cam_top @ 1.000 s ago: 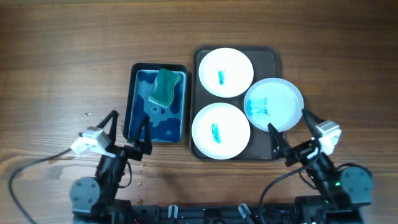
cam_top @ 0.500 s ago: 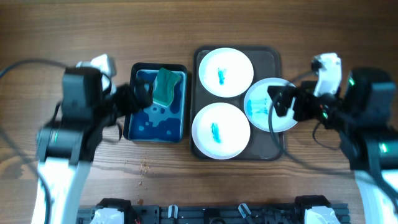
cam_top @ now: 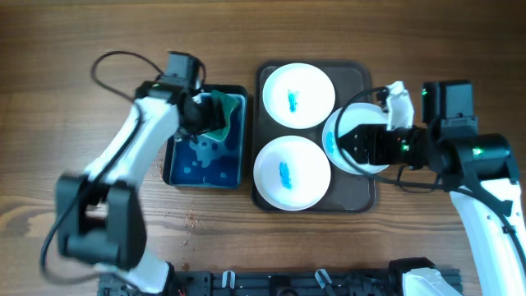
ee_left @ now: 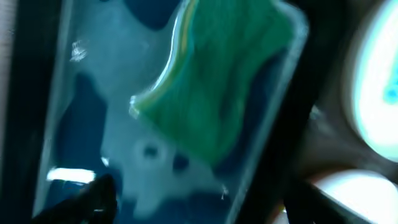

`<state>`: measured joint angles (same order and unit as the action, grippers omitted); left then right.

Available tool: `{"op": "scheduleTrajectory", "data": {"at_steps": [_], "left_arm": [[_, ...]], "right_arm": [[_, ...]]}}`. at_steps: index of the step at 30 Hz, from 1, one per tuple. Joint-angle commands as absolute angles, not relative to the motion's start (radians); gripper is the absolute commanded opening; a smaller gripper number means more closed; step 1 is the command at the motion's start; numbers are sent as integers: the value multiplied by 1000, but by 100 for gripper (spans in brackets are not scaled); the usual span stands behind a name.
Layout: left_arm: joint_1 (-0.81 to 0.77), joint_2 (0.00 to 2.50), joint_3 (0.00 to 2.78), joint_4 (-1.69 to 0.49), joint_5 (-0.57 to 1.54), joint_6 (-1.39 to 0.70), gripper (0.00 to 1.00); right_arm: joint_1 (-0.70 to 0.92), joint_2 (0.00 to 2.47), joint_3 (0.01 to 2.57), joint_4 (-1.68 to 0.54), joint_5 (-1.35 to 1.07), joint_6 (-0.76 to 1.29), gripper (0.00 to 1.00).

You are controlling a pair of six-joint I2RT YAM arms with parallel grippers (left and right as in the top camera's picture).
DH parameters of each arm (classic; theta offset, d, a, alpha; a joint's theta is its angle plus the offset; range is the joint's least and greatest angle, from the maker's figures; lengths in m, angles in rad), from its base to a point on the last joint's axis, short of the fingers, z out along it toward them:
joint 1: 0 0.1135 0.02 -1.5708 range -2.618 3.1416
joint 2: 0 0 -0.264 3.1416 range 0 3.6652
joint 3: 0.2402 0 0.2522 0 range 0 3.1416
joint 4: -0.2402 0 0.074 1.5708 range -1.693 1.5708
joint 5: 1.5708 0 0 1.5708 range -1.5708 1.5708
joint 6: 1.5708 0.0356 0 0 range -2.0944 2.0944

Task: Clean dirty plates on tray and stack at the side
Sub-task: 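Grasp the green sponge in the basin with the left gripper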

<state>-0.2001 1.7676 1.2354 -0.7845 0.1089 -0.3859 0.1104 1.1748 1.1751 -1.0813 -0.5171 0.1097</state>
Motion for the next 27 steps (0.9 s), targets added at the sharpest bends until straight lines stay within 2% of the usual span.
{"op": "scheduleTrajectory", "data": {"at_steps": [1,2,3,4,5,6,7,13,14,16,18,24,27], "left_arm": [[-208,1900,1245,-685,62,-366,62],[-208,1922,1245,-661,62,-366,54],[-207,1940,1245,-643,62,-366,40],[-207,1954,1245,-632,62,-366,33],[-208,1964,1245,-628,62,-366,22],[-208,1968,1245,-631,62,-366,6],[-208,1969,1245,-640,61,-366,4],[-206,1919,1261,-778,54,-373,5],[-205,1899,1268,-815,54,-374,18],[-206,1864,1272,-852,54,-373,33],[-207,1844,1272,-859,54,-373,42],[-208,1852,1248,-716,51,-365,54],[-223,1866,1213,-605,51,-344,54]], "right_arm": [[159,1168,1189,-1090,-544,82,59],[170,1168,1189,-1093,-544,83,59],[179,1168,1189,-1093,-544,92,58],[188,1168,1189,-1093,-540,102,58],[196,1168,1189,-1093,-538,109,58],[201,1168,1189,-1092,-537,110,57],[204,1168,1189,-1092,-535,115,56],[205,1168,1189,-1093,-521,134,56],[205,1168,1189,-1093,-521,134,55],[205,1168,1189,-1092,-521,134,55],[205,1168,1189,-1091,-521,134,55],[205,1168,1189,-1085,-516,134,56],[205,1169,1189,-1086,-508,163,56]]}}
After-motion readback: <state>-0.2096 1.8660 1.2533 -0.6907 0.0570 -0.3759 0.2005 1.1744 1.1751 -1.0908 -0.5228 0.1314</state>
